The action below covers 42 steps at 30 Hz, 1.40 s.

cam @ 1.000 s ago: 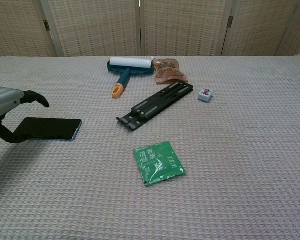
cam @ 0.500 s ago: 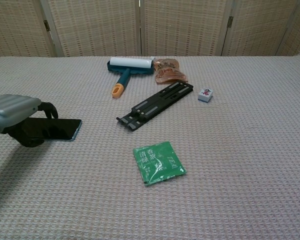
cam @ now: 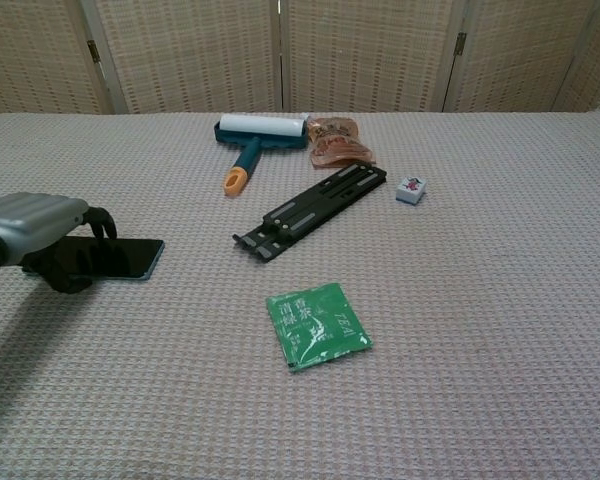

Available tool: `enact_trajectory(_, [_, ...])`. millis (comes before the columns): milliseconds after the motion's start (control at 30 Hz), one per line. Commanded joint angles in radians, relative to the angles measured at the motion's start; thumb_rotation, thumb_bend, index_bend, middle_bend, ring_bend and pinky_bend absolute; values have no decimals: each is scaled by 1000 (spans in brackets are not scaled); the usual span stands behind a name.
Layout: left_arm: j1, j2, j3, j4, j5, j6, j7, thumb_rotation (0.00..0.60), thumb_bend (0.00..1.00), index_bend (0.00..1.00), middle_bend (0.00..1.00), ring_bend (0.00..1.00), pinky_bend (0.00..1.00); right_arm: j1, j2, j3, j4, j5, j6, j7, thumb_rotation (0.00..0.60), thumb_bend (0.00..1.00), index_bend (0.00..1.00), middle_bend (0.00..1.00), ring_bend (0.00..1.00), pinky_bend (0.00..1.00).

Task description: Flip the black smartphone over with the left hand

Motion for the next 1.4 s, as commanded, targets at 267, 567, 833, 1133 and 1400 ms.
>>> enact_trajectory(267, [-27,-12,1,32,-38,-9,-1,600,324,305,320,201,191,-2,-3,0,8,7,-3,9,600,191,199,335,238,136])
enact_trajectory(567, [-34,-39,-10,117,4,-10,-97,600,324,477,520,328,191,-6,-2,1,10,13,-3,10,600,190,199,335,238,136])
enact_trajectory(833, [-18,17,-6,76,56,9,-158,600,338,556,600,386,191,-6,-1,2,7,16,-6,9,600,187,199,335,238,136])
enact_trajectory(1133, [-24,126,-24,-26,54,-17,-184,600,354,563,605,388,191,-6,2,3,3,18,-9,7,600,184,199,335,238,136])
enact_trajectory(1400, [-92,154,-63,23,-91,-97,-122,600,349,507,585,385,191,-13,4,3,1,25,-4,8,600,185,199,335,238,136])
